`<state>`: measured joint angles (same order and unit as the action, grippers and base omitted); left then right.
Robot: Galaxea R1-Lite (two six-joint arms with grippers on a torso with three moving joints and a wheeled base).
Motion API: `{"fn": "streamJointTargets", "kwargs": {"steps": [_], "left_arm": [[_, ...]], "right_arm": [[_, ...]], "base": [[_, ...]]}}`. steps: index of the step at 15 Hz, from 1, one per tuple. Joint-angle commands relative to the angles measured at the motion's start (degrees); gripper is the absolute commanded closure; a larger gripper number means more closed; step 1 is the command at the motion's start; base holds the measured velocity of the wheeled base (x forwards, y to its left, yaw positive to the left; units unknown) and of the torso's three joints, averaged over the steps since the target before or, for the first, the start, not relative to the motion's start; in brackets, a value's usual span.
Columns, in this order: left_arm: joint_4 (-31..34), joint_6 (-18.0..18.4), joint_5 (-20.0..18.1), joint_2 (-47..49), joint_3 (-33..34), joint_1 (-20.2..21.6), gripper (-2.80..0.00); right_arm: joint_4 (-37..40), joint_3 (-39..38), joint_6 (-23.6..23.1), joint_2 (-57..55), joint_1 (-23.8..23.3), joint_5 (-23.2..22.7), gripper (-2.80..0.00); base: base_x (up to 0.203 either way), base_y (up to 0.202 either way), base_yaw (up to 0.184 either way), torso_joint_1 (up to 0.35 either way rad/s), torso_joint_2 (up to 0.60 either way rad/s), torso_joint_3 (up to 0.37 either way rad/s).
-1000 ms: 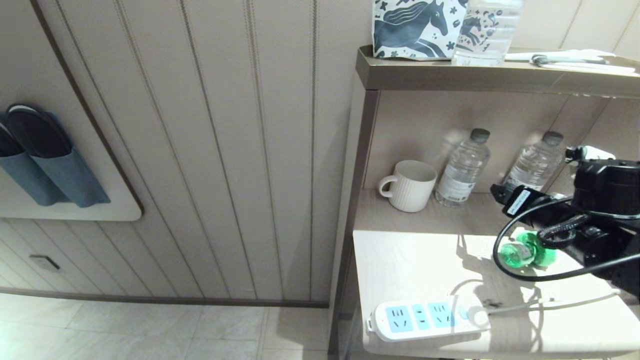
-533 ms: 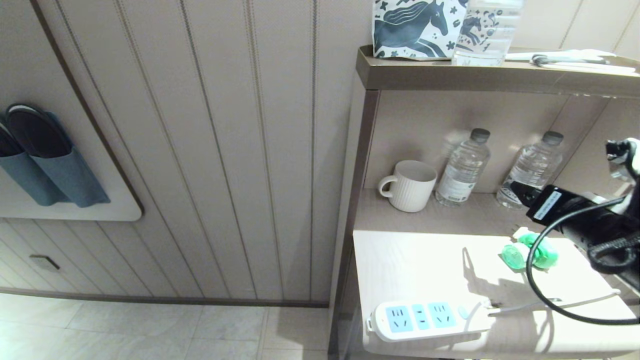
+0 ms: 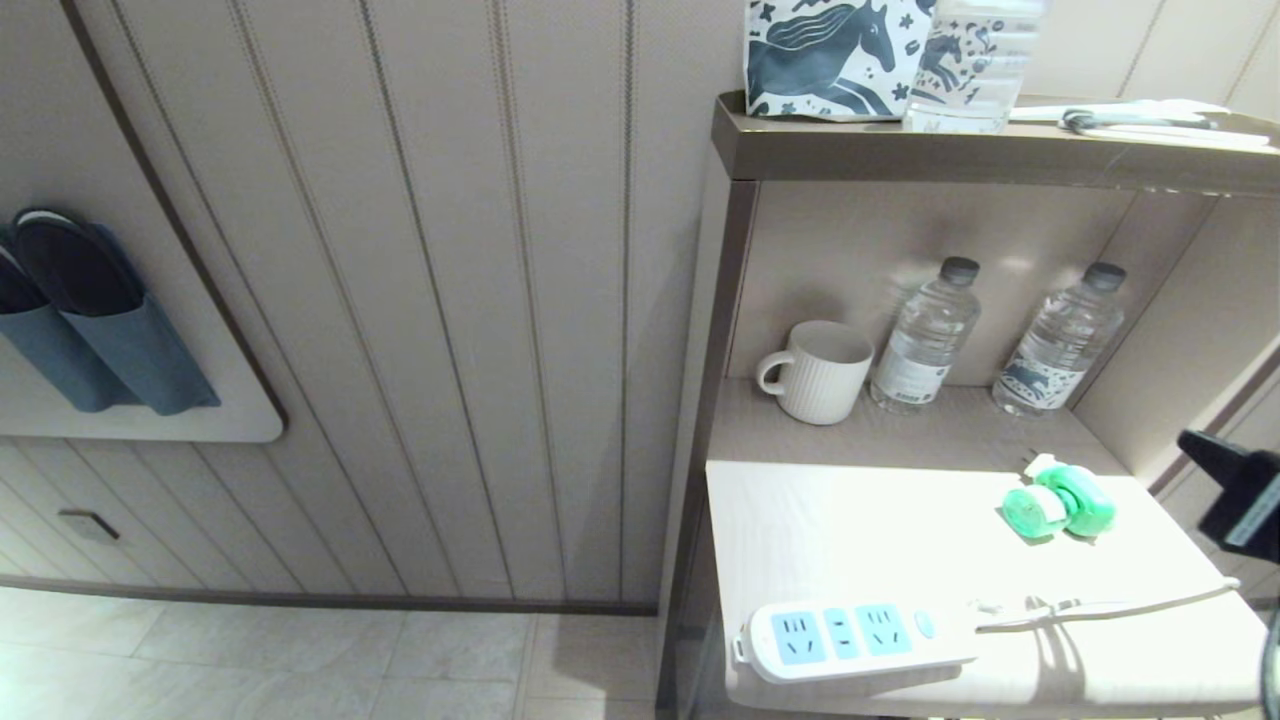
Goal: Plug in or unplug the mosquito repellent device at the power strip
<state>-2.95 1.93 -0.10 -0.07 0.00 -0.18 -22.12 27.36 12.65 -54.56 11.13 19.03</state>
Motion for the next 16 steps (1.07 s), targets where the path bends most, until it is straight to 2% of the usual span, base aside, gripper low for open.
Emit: {"fn": "streamJointTargets", "kwargs": {"steps": [1,3,6,8,10,12,14,16], "left_arm": [[0.0,0.0,0.0,0.1,0.0,0.0,0.0],[0.0,0.0,0.0,0.1,0.0,0.0,0.0],[0.0,0.0,0.0,0.1,0.0,0.0,0.0],[-0.1,0.0,0.0,0.1,0.0,0.0,0.0],[-0.1,0.0,0.0,0.1,0.0,0.0,0.0],[-0.1,0.0,0.0,0.1,0.0,-0.1,0.0],[-0.1,0.0,0.0,0.1,0.0,0.0,0.0],[-0.1,0.0,0.0,0.1,0.0,0.0,0.0]], "right_arm": [[8.5,-0.9,0.0,12.0,-0.1,-1.7,0.0],[15.1,-4.4,0.0,20.9,-0.5,-4.5,0.0],[18.2,-12.8,-2.5,34.1,-2.0,-6.1,0.0],[17.5,-20.7,-4.5,38.1,-3.5,-6.1,0.0],[11.2,-27.0,-6.0,38.7,-4.8,-6.0,0.0],[11.6,-27.4,-6.3,40.6,-9.0,-7.6,0.0],[14.2,-27.4,-8.0,44.6,-12.2,-13.2,0.0],[15.1,-27.4,-8.0,47.2,-12.6,-14.7,0.0]], "base": [[0.0,0.0,0.0,0.0,0.0,0.0],[0.0,0.0,0.0,0.0,0.0,0.0],[0.0,0.0,0.0,0.0,0.0,0.0],[0.0,0.0,0.0,0.0,0.0,0.0],[0.0,0.0,0.0,0.0,0.0,0.0],[0.0,0.0,0.0,0.0,0.0,0.0],[0.0,0.0,0.0,0.0,0.0,0.0],[0.0,0.0,0.0,0.0,0.0,0.0]]}}
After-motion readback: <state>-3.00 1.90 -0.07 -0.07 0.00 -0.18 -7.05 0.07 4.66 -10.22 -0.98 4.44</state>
